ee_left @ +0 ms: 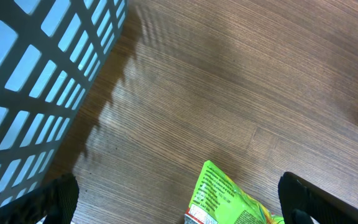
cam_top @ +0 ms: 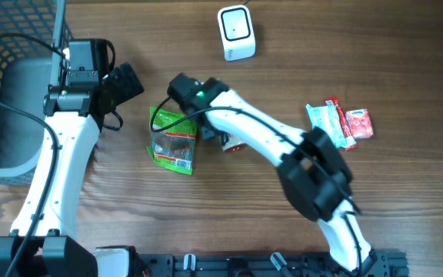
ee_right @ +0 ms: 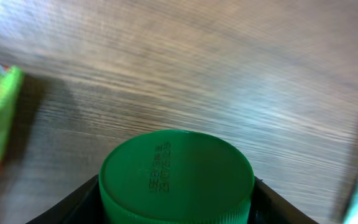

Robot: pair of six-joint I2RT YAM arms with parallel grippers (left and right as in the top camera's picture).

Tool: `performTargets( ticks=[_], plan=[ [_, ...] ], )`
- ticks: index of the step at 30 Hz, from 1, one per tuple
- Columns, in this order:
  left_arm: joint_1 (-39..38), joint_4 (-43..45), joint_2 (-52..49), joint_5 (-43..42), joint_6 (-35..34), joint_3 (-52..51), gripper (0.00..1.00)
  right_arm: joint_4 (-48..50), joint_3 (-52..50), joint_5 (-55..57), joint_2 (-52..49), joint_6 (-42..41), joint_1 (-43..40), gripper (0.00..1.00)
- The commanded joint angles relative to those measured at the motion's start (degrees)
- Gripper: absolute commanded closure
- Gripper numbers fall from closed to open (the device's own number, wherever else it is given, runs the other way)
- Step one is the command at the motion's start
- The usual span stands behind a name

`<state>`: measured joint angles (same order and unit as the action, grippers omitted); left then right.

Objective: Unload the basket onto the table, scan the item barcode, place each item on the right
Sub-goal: 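Lift the jar and swing it toward the scanner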

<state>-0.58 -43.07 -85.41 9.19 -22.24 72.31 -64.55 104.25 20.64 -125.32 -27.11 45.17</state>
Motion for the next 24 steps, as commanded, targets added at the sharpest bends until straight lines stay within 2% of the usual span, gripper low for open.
performTargets(
  ticks=[1, 5, 10, 12, 14, 17, 20, 22, 24],
  plan=[
    [0.1, 0.2, 0.0, 0.5, -0.7, 0.3, 0.0, 0.7, 0.7, -0.2, 12.6, 2.7, -1.0, 0.44],
    [0.1, 0.2, 0.0, 0.5, -0.7, 0.3, 0.0, 0.6, 0.7, -0.6, 20.9, 4.0, -1.0, 0.45],
    [0.1, 0.2, 0.0, 0.5, -0.7, 0.3, 0.0, 1.1, -1.9, -2.3, 30.6, 5.3, -1.0, 0.55],
    [0.1, 0.2, 0.0, 0.5, -0.7, 0.3, 0.0, 4.4, -6.1, -2.3, 35.1, 6.1, -1.0, 0.56],
    [0.1, 0.2, 0.0, 0.5, -0.7, 0.3, 0.0, 10.3, -12.9, -2.1, 40.3, 7.6, -1.0, 0.59],
    [0.1, 0.2, 0.0, 0.5, -0.7, 0.3, 0.0, 24.7, -28.2, -2.5, 49.5, 9.1, -1.0, 0.61],
    [0.1, 0.2, 0.0, 0.5, -0.7, 0.3, 0.0, 44.9, -47.2, -0.9, 57.1, 10.8, -1.0, 0.64],
    [0.1, 0.2, 0.0, 0.5, -0.7, 0.3, 0.0, 57.9, -58.3, 4.5, 58.0, 10.6, -1.0, 0.66],
    [0.1, 0.2, 0.0, 0.5, -0.7, 0.3, 0.0, 68.4, -66.2, 9.7, 56.7, 10.5, -1.0, 0.6]
  ],
)
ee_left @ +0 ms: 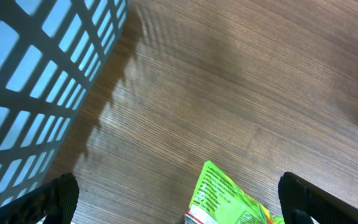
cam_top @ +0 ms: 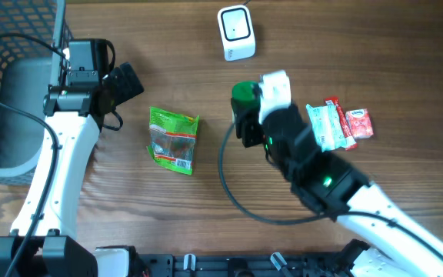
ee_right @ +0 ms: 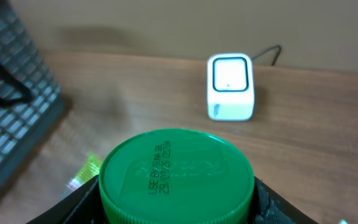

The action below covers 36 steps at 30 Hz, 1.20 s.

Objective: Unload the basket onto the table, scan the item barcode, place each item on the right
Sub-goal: 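Lift the jar and swing it toward the scanner, then hold the jar up to the scanner window with the right gripper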

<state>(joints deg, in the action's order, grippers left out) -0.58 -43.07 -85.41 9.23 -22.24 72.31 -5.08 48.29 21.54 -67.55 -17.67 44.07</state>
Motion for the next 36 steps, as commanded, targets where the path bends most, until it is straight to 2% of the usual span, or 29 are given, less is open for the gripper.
performTargets(
  ticks=[1, 5, 11, 15, 18, 20, 23, 24, 25, 29, 32, 34, 36],
  plan=[
    [0.1, 0.2, 0.0, 0.5, -0.7, 0.3, 0.0, 15.4, -14.3, 10.8, -2.5, 1.1, 0.1, 0.6],
    [0.1, 0.2, 0.0, 0.5, -0.7, 0.3, 0.0, 33.3, -21.6, 11.6, -10.5, 1.0, 0.1, 0.63],
    [0.1, 0.2, 0.0, 0.5, -0.7, 0.3, 0.0, 52.2, -21.7, 11.7, -28.5, 3.8, 0.1, 0.64],
    [0.1, 0.2, 0.0, 0.5, -0.7, 0.3, 0.0, 62.9, -21.7, 11.7, -34.7, 7.6, 0.1, 0.64],
    [0.1, 0.2, 0.0, 0.5, -0.7, 0.3, 0.0, 62.9, -21.7, 11.7, -35.1, 7.6, 0.1, 0.63],
    [0.1, 0.2, 0.0, 0.5, -0.7, 0.3, 0.0, 62.6, -21.7, 11.6, -35.1, 7.6, 0.1, 0.54],
    [0.1, 0.2, 0.0, 0.5, -0.7, 0.3, 0.0, 61.8, -21.7, 11.5, -35.1, 7.6, 0.1, 0.24],
    [0.1, 0.2, 0.0, 0.5, -0.7, 0.3, 0.0, 61.6, -21.7, 11.5, -35.1, 7.6, 0.1, 0.03],
    [0.1, 0.2, 0.0, 0.5, -0.7, 0.3, 0.0, 61.6, -21.7, 11.5, -35.1, 7.6, 0.1, 0.0],
    [0.1, 0.2, 0.0, 0.5, -0.7, 0.3, 0.0, 61.6, -21.7, 11.5, -33.8, 7.6, 0.1, 0.0],
    [0.1, 0.2, 0.0, 0.5, -0.7, 0.3, 0.0, 60.6, -21.7, 6.4, -27.7, 10.0, 0.1, 0.0],
    [0.1, 0.2, 0.0, 0.5, -0.7, 0.3, 0.0, 55.9, -20.7, 2.1, -21.1, 10.2, 0.1, 0.0],
    [0.1, 0.2, 0.0, 0.5, -0.7, 0.3, 0.0, 44.4, -17.4, 0.8, -14.0, 9.9, 0.1, 0.0]
  ],
)
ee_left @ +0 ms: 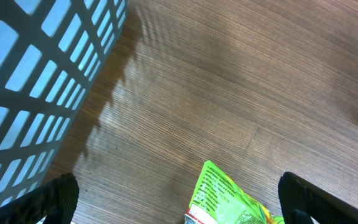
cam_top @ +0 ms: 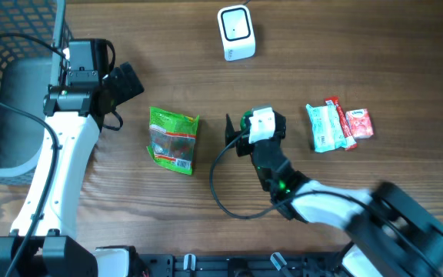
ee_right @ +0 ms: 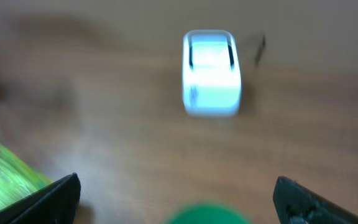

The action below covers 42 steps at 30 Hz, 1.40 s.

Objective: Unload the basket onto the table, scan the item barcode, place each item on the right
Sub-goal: 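Hold the jar up to the scanner window with the right gripper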

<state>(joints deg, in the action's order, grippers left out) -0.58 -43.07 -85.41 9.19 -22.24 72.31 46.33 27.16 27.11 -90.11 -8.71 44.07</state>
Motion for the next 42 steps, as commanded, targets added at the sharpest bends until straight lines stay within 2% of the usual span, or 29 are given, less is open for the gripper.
performTargets(
  ticks=[1, 4, 6, 9, 11, 14, 19, 20, 21, 23, 26, 30, 33, 42],
  plan=[
    [0.1, 0.2, 0.0, 0.5, -0.7, 0.3, 0.0, -15.9, 7.2, -4.8, 12.0, 0.9, 0.1, 0.0],
    [0.1, 0.2, 0.0, 0.5, -0.7, 0.3, 0.0, -41.6, 20.4, -6.1, 16.1, -2.4, -0.4, 0.0],
    [0.1, 0.2, 0.0, 0.5, -0.7, 0.3, 0.0, -59.6, 31.9, -14.6, 15.5, -5.4, -3.0, 0.0],
    [0.1, 0.2, 0.0, 0.5, -0.7, 0.3, 0.0, -78.5, 43.3, -28.1, 13.2, -10.4, -9.1, 0.0],
    [0.1, 0.2, 0.0, 0.5, -0.7, 0.3, 0.0, -85.7, 45.9, -35.7, 11.7, -10.9, -13.6, 0.0],
    [0.1, 0.2, 0.0, 0.5, -0.7, 0.3, 0.0, -91.4, 45.9, -40.8, 9.1, -10.8, -18.1, 0.0],
    [0.1, 0.2, 0.0, 0.5, -0.7, 0.3, 0.0, -90.8, 45.9, -40.1, 6.9, -13.7, -20.7, 0.01],
    [0.1, 0.2, 0.0, 0.5, -0.7, 0.3, 0.0, -90.1, 45.9, -40.1, 6.9, -12.3, -20.4, 0.09],
    [0.1, 0.2, 0.0, 0.5, -0.7, 0.3, 0.0, -89.5, 45.9, -40.6, 6.9, -9.4, -20.0, 0.13],
    [0.1, 0.2, 0.0, 0.5, -0.7, 0.3, 0.0, -90.7, 47.1, -42.2, 6.6, -8.2, -19.9, 0.13],
    [0.1, 0.2, 0.0, 0.5, -0.7, 0.3, 0.0, -97.9, 54.0, -41.1, 3.5, -8.1, -19.9, 0.13],
    [0.1, 0.2, 0.0, 0.5, -0.7, 0.3, 0.0, -112.7, 69.5, -40.0, -6.0, -5.3, -19.9, 0.11],
    [0.1, 0.2, 0.0, 0.5, -0.7, 0.3, 0.0, -118.5, 74.9, -40.0, -11.8, -3.1, -19.9, 0.08],
    [0.1, 0.2, 0.0, 0.5, -0.7, 0.3, 0.0, -117.6, 74.5, -32.3, -24.7, -3.3, -17.3, 0.1]
  ],
)
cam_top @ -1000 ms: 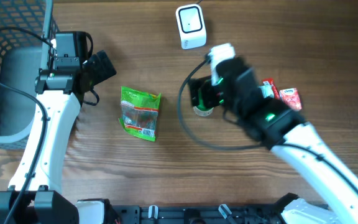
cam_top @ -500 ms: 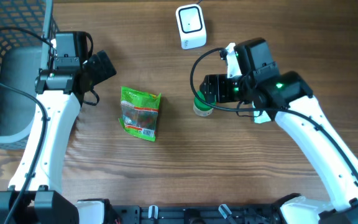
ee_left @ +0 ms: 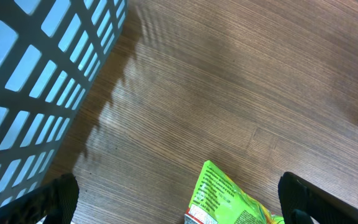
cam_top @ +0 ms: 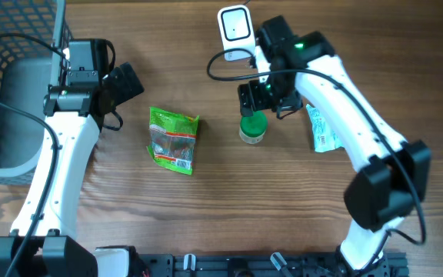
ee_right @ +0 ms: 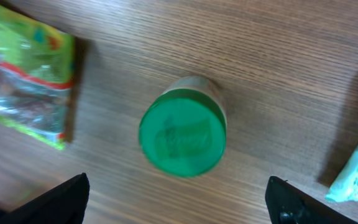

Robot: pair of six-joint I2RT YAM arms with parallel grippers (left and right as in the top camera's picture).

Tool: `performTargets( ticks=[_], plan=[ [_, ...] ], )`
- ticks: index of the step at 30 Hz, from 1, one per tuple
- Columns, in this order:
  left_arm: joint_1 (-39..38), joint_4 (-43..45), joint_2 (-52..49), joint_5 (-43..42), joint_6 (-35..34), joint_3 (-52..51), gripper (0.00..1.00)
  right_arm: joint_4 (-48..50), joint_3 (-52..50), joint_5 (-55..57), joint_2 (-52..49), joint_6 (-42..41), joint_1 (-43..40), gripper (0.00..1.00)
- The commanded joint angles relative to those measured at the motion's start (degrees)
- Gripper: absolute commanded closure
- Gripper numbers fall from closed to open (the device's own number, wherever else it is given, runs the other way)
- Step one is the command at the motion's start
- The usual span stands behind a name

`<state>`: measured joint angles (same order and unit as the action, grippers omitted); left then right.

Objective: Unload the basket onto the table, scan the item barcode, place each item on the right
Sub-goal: 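Hold the jar up to the scanner window with the right gripper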

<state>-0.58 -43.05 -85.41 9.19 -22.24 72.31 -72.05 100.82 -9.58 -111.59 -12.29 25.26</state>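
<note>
A jar with a green lid (cam_top: pixel 253 128) stands upright on the wooden table, between the green snack bag (cam_top: pixel 174 138) and the packets at the right. The white scanner (cam_top: pixel 235 32) sits at the far edge. My right gripper (cam_top: pixel 264 98) hangs just beyond and above the jar, open and holding nothing. In the right wrist view the lid (ee_right: pixel 183 132) lies ahead of the spread fingers (ee_right: pixel 55 199), untouched. My left gripper (cam_top: pixel 123 83) is open near the basket, with a corner of the bag (ee_left: pixel 229 193) between its fingers (ee_left: pixel 306 198).
A dark mesh basket (cam_top: pixel 6 85) fills the far left; its wall (ee_left: pixel 36 81) shows in the left wrist view. A pale green packet (cam_top: pixel 323 127) and a red packet (cam_top: pixel 358 123) lie right of the jar. The pale packet's edge shows in the right wrist view.
My right gripper was low by the jar, facing the scanner, with its jaws apart. Now it looks straight down on the jar from above, still open. The jar stands free. The left arm has not moved.
At first my right gripper was shut on the green-lidded jar next to the snack bag. Then it held the jar facing the scanner. After that its jaws were open with the jar low in view. Now the jar stands on the table under the open gripper.
</note>
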Motion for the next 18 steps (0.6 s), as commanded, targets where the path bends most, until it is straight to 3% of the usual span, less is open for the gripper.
performTargets(
  ticks=[1, 15, 18],
  plan=[
    [0.1, 0.2, 0.0, 0.5, -0.7, 0.3, 0.0, 1.3, 0.9, 5.3, -4.3, 0.3, 2.0, 0.1],
    [0.1, 0.1, 0.0, 0.5, -0.7, 0.3, 0.0, 2.4, 0.7, 11.3, -9.1, 0.3, 4.5, 0.28],
    [0.1, 0.1, 0.0, 0.5, -0.7, 0.3, 0.0, 2.1, 0.7, 11.3, -9.1, 0.3, 4.5, 0.28]
  ],
)
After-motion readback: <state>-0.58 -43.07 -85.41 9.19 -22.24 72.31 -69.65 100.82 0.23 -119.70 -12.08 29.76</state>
